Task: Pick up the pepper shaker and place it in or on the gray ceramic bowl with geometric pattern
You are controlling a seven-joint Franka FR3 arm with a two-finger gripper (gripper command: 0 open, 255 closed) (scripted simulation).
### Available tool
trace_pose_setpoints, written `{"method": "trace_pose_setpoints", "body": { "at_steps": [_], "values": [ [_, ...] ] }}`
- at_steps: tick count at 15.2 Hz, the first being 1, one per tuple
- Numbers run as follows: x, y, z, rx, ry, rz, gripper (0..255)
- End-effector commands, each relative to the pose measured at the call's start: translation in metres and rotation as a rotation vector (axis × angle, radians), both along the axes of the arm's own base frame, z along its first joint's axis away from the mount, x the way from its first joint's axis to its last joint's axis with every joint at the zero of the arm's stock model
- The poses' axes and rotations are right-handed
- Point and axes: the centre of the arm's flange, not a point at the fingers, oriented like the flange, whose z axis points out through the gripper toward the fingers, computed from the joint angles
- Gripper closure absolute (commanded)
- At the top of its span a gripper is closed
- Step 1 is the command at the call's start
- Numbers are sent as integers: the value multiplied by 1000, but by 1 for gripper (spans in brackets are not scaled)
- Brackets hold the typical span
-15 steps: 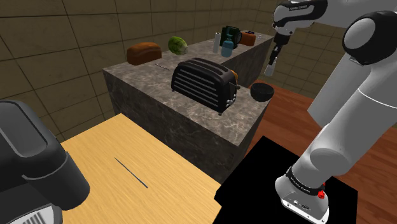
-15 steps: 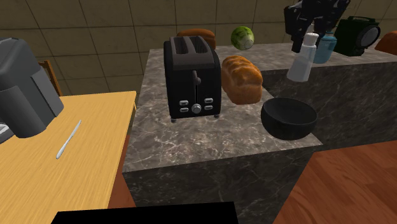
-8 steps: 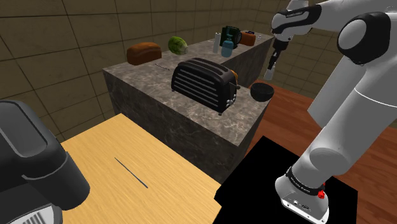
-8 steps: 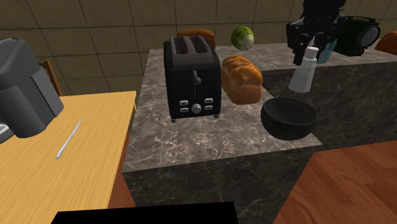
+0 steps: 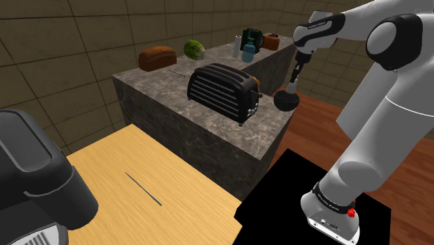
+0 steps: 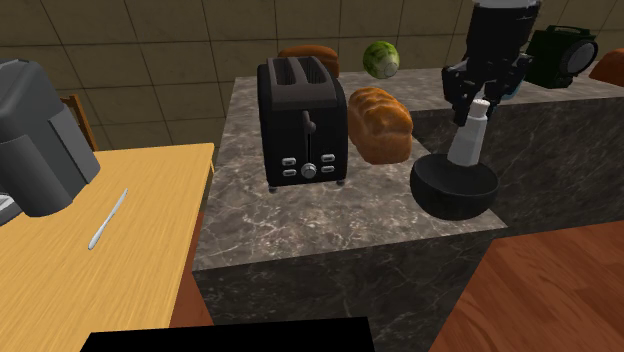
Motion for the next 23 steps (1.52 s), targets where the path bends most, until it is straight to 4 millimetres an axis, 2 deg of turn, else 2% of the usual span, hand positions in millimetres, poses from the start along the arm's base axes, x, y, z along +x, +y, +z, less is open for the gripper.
{"method": "trace_pose_setpoints", "body": {
  "at_steps": [1,4,12,13,18,22,23],
  "values": [
    [0,-1,-11,0,0,0,255],
    [0,-1,-27,0,0,0,255],
    [0,-1,-27,0,0,0,255],
    [0,-1,-27,0,0,0,0],
    [0,-1,-27,0,0,0,0],
    [-3,5,23,0,0,0,0],
    [-3,5,23,0,0,0,0]
  ]
}}
